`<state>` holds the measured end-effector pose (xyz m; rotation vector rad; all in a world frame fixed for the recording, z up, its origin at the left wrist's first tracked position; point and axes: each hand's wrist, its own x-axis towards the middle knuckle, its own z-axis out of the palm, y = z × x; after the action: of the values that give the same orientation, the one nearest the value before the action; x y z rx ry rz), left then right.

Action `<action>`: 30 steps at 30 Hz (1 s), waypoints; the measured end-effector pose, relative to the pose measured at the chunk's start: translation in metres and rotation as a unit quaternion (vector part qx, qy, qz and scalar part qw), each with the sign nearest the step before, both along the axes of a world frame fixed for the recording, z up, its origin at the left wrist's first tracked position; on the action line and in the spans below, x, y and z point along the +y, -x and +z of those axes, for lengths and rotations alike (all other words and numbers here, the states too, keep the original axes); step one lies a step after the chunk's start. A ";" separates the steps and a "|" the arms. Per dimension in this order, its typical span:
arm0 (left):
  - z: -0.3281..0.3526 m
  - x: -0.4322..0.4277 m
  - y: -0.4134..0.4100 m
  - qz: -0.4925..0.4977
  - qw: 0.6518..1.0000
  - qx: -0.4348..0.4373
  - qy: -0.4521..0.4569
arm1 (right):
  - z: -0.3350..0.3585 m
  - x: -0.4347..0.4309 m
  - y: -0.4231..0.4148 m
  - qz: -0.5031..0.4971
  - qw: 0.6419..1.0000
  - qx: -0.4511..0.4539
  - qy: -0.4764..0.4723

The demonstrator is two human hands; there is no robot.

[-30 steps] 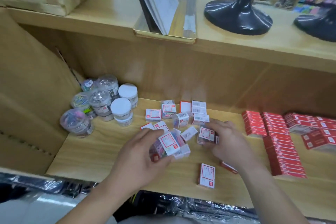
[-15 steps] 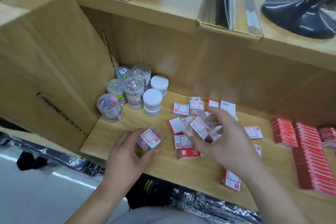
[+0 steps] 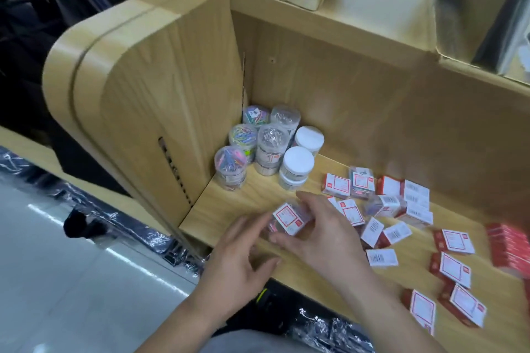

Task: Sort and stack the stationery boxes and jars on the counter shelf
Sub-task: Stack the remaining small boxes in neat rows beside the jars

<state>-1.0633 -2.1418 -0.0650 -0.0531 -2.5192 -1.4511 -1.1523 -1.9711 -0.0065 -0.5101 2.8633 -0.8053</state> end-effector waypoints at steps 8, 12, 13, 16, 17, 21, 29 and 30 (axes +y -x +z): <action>-0.009 0.005 0.018 -0.014 0.990 0.087 0.110 | 0.001 0.063 0.021 0.016 0.993 0.105 -0.046; -0.012 0.014 0.026 0.002 0.988 0.103 0.114 | -0.024 0.081 0.007 0.064 0.980 0.099 -0.162; -0.012 0.017 0.029 0.001 0.988 0.103 0.114 | -0.026 0.082 0.003 0.056 0.980 0.097 -0.165; -0.011 0.025 0.034 -0.005 0.986 0.113 0.119 | -0.025 0.089 -0.001 0.041 0.980 0.099 -0.166; -0.011 0.028 0.036 -0.008 0.986 0.117 0.120 | -0.024 0.093 -0.001 0.037 0.981 0.098 -0.163; -0.008 0.043 0.046 -0.021 0.986 0.118 0.115 | -0.020 0.112 -0.005 0.037 0.982 0.094 -0.157; -0.007 0.067 0.061 -0.032 0.985 0.121 0.117 | 0.010 0.120 0.013 0.015 0.973 0.077 -0.218; -0.006 0.067 0.061 -0.034 0.984 0.123 0.125 | 0.016 0.115 0.023 0.010 0.973 0.081 -0.216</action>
<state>-1.1244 -2.0744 -0.0710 -0.3429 -2.4968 -1.0676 -1.1749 -1.8559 0.0092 -0.5632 3.0423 -0.1248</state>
